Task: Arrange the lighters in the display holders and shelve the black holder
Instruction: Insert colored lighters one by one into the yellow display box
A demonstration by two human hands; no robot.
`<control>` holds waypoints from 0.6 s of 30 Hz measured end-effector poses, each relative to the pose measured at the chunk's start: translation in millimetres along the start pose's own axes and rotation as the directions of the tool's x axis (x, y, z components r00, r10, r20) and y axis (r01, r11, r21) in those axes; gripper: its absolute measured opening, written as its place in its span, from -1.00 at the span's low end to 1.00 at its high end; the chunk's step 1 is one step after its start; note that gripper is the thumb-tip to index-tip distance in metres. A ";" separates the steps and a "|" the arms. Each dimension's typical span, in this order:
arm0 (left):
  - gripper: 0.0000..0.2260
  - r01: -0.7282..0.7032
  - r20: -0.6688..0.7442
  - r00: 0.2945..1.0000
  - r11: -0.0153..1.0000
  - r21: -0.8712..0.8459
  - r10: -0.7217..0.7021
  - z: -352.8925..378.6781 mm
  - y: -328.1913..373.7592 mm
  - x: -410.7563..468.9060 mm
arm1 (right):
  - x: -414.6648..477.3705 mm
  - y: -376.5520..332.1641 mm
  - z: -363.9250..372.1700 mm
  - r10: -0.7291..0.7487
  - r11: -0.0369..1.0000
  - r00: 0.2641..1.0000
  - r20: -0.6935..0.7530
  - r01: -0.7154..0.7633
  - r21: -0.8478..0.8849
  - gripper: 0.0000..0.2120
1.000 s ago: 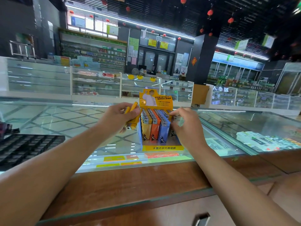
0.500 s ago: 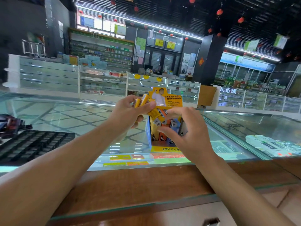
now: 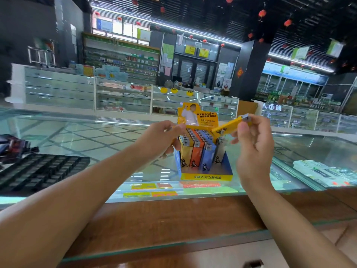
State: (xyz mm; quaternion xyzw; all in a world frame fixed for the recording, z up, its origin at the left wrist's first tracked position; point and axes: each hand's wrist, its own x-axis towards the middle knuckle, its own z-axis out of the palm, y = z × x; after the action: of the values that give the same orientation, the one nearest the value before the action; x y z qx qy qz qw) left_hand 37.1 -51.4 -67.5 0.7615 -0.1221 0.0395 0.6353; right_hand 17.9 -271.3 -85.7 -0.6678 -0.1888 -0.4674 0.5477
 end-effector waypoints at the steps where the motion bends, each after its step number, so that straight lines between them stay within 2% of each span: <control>1: -0.72 0.013 -0.022 1.000 1.000 -0.016 -0.013 -0.5 -0.9 1.2 | 2.8 5.2 -3.9 0.014 0.999 1.000 -0.014 -0.014 -0.033 -0.91; 6: -0.77 0.065 -0.077 0.994 0.993 -0.102 -0.073 -0.1 -3.0 3.1 | 6.5 20.0 -8.6 -0.005 0.966 0.997 0.075 0.024 -0.256 -0.85; 11: -0.73 0.073 -0.066 0.995 0.997 -0.023 -0.074 -3.4 -6.0 4.6 | 7.5 31.2 -7.7 0.059 0.939 0.959 0.278 0.041 -0.340 -0.83; 15: -0.79 0.064 -0.111 0.992 0.997 0.038 -0.059 -3.3 -9.3 5.1 | 7.9 34.6 -6.6 0.053 0.925 0.945 0.322 0.074 -0.372 -0.82; 18: -0.81 0.032 -0.130 0.991 0.999 0.043 -0.027 -4.6 -11.6 6.3 | 9.5 40.7 -7.1 0.058 0.850 0.943 0.329 0.126 -0.512 -0.78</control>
State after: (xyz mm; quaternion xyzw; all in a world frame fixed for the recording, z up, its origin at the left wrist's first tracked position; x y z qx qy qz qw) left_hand 46.4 -45.8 -76.4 0.7733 -0.0684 0.0822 0.6250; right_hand 50.7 -293.6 -100.6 -0.8573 -0.1553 -0.3918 0.2958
